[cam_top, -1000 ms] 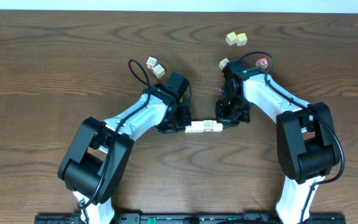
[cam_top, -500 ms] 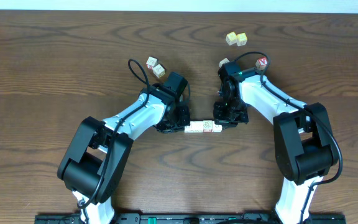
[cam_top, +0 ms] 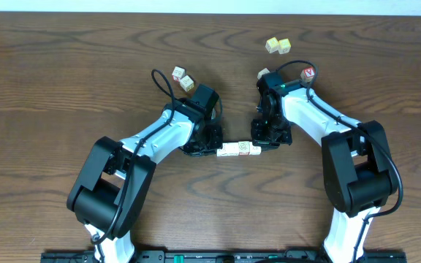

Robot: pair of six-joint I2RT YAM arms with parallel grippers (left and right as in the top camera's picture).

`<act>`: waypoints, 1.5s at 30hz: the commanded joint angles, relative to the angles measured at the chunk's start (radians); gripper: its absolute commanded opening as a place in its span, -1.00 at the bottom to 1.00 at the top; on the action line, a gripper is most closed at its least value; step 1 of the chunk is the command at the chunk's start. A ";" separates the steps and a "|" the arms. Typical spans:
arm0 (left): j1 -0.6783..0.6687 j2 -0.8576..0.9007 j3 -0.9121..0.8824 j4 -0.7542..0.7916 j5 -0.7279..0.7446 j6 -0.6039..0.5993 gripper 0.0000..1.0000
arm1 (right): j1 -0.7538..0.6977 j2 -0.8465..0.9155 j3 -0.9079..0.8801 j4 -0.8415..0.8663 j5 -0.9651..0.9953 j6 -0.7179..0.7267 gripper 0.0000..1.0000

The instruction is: Lift 4 blocks

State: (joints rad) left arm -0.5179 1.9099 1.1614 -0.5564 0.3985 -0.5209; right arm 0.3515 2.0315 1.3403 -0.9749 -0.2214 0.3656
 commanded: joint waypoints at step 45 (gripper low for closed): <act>-0.018 -0.081 0.002 0.011 0.161 0.049 -0.86 | 0.026 -0.082 0.003 -0.013 -0.200 -0.023 -0.98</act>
State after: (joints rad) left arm -0.5137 1.8606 1.1522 -0.5667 0.4198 -0.4927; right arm 0.3481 1.9736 1.3392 -1.0016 -0.2260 0.3515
